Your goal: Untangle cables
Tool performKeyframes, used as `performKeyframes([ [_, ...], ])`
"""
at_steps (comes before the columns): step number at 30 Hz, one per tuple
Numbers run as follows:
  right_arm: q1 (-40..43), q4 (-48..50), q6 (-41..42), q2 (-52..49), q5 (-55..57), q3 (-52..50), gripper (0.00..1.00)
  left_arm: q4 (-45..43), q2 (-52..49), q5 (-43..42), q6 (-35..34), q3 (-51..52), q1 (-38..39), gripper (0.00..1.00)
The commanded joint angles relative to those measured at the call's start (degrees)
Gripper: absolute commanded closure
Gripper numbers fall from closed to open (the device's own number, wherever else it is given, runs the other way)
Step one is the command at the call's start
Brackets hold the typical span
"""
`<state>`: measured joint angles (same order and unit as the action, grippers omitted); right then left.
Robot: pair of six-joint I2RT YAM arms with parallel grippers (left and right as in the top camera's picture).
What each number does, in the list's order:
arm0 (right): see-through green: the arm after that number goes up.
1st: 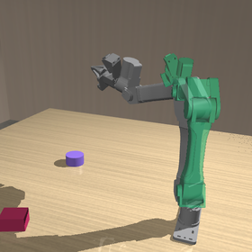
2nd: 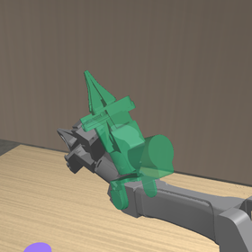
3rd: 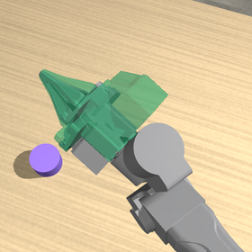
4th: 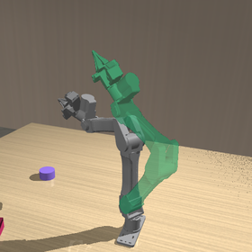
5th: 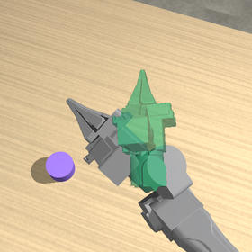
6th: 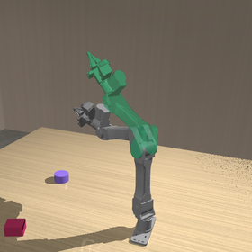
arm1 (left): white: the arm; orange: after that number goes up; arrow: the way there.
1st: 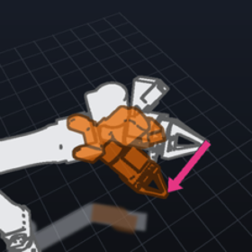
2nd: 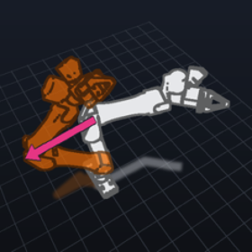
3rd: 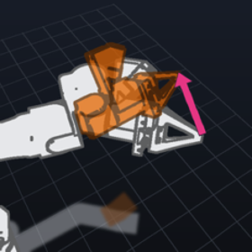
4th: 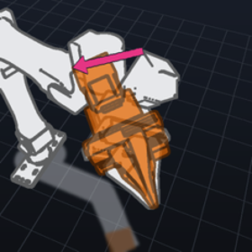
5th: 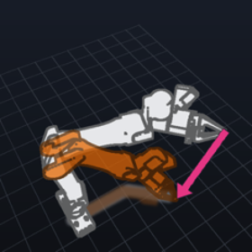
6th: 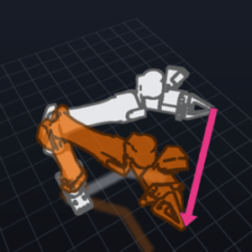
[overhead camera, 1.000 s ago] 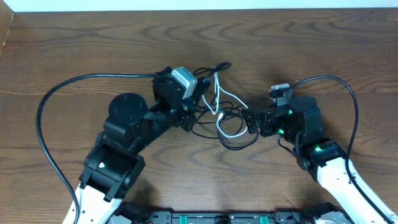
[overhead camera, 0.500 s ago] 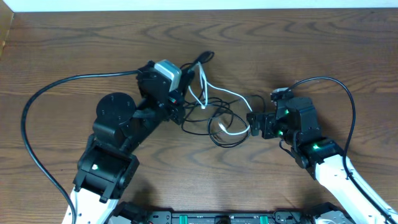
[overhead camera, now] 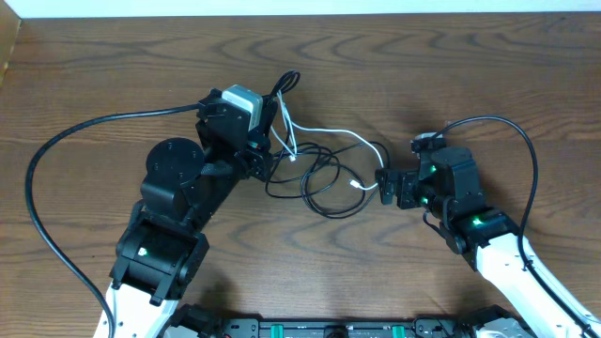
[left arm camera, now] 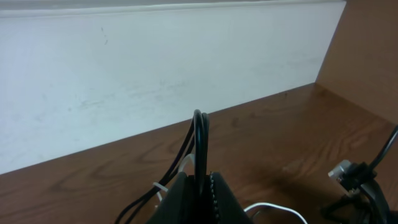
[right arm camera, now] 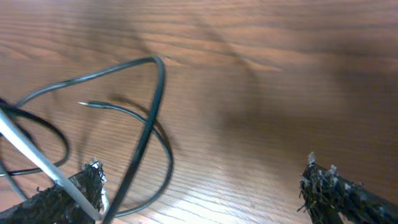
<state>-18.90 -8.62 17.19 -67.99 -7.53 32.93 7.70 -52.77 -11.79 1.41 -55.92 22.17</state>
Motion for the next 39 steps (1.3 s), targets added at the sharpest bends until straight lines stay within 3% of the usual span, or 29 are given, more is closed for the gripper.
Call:
performKeyframes([
  [1,0.4,1.9,-3.5,-0.3,-7.4,0.3,0.01,-0.4,0.3,0.7,-1.4,-1.3,-0.3,0.93],
  [8,0.4,8.5,-8.7,-0.3,-24.1,0.3,0.01,1.3,-0.8,0.2,-2.3,-1.3,-0.3,0.93],
  [39,0.4,13.4,-8.7,-0.3,-24.6,0.3,0.01,1.4,-3.0,-21.6,-2.8,-1.3,-0.3,0.92],
])
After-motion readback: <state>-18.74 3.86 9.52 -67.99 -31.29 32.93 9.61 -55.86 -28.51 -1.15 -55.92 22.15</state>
